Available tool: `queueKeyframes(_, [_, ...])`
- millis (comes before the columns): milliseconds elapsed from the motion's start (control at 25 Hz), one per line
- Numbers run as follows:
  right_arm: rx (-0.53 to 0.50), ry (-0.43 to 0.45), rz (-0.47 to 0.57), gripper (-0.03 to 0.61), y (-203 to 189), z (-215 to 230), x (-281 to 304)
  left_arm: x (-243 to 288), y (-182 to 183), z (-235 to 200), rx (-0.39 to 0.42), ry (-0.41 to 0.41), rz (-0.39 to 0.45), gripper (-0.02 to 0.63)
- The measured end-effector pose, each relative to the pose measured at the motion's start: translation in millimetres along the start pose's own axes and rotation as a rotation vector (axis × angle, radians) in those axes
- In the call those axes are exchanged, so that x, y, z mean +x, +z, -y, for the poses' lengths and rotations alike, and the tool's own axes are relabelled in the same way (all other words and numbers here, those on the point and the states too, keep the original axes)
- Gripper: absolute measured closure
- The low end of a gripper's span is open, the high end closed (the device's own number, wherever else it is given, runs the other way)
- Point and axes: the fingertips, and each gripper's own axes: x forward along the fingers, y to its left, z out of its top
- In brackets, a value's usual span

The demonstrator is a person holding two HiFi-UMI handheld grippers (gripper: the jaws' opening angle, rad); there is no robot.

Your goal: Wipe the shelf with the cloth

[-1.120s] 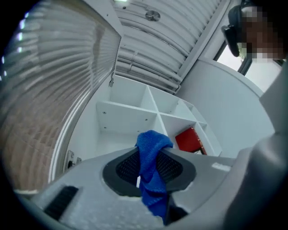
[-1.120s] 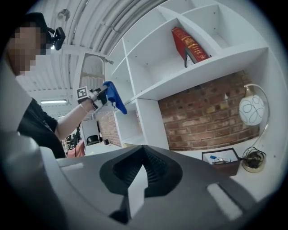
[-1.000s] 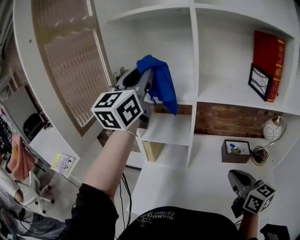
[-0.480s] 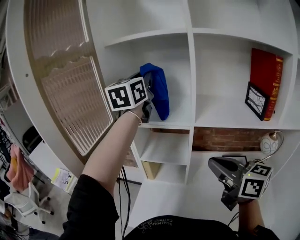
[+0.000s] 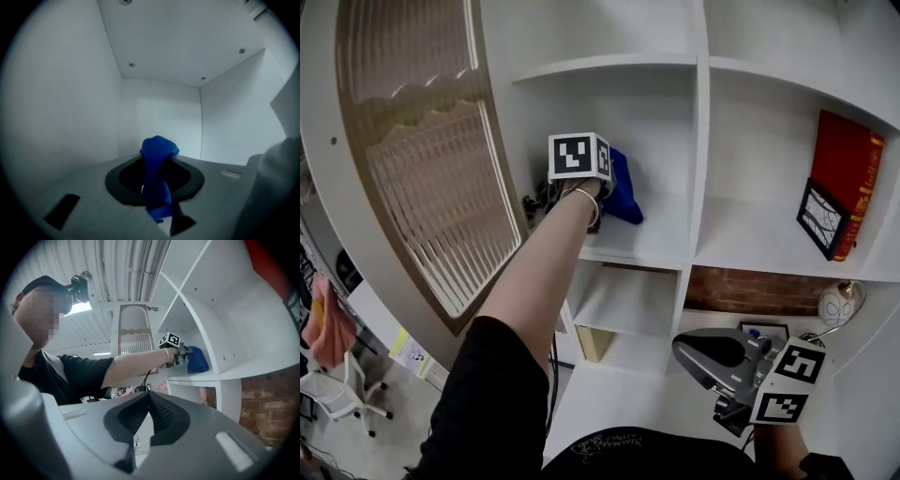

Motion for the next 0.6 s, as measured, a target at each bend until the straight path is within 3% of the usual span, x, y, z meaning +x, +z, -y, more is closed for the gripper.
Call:
queueKeyframes(160, [-0.022, -0.025, -0.024, 0.569, -8.0, -4.3, 0.9, 18.9, -20.9, -2.6, -0.02, -0.055, -0.15, 0.546])
queueKeyframes(320, [-0.117, -0.076, -0.088, 0.569, -12.6, -2.8, 4.0, 24.1, -27.7, -7.6, 0.083, 0.008, -0.212, 0.538])
queueKeyframes(520, [-0.151, -0.064, -0.086, 0.569, -7.3, -2.2, 3.2, 26.6, -41.1, 3.1, -0.057, -0.052, -0.257, 0.541])
queueKeyframes(600, [-0.137, -0.057, -0.079, 0.569, -7.8, -0.3, 2.7, 27.5, -43.4, 9.8, -0.062, -0.076, -0.26, 0.541])
